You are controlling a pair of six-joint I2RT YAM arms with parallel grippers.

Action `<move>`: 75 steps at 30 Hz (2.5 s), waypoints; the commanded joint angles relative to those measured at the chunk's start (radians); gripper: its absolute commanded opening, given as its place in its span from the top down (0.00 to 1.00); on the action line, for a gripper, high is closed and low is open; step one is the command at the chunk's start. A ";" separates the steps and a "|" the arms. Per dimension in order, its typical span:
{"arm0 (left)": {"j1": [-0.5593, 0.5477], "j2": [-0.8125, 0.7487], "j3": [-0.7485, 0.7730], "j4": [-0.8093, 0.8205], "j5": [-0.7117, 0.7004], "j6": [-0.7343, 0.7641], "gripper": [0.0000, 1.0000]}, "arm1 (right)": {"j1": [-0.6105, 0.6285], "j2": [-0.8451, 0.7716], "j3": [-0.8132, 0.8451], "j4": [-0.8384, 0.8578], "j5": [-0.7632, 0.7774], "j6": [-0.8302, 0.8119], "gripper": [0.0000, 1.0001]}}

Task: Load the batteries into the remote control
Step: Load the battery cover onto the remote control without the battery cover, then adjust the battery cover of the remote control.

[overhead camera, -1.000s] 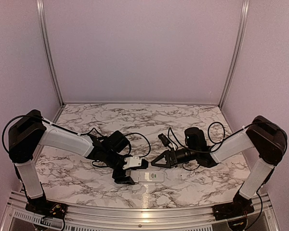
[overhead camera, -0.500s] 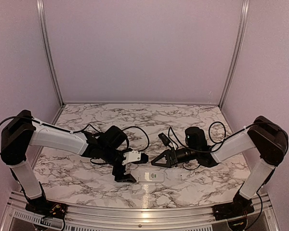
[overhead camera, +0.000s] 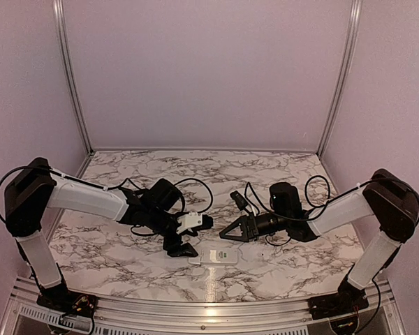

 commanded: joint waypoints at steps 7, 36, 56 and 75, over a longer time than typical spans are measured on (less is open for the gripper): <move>0.006 0.093 0.070 -0.015 -0.055 -0.002 0.30 | -0.008 -0.009 0.003 -0.016 -0.011 -0.022 0.87; 0.043 0.184 0.116 -0.033 0.033 0.016 0.52 | -0.010 0.011 0.011 -0.037 -0.021 -0.058 0.87; 0.069 0.124 0.146 -0.076 0.152 -0.012 0.48 | 0.000 -0.127 0.056 -0.412 0.247 -0.536 0.47; 0.107 0.091 0.108 -0.067 0.204 -0.018 0.31 | 0.182 -0.035 0.163 -0.610 0.526 -0.866 0.16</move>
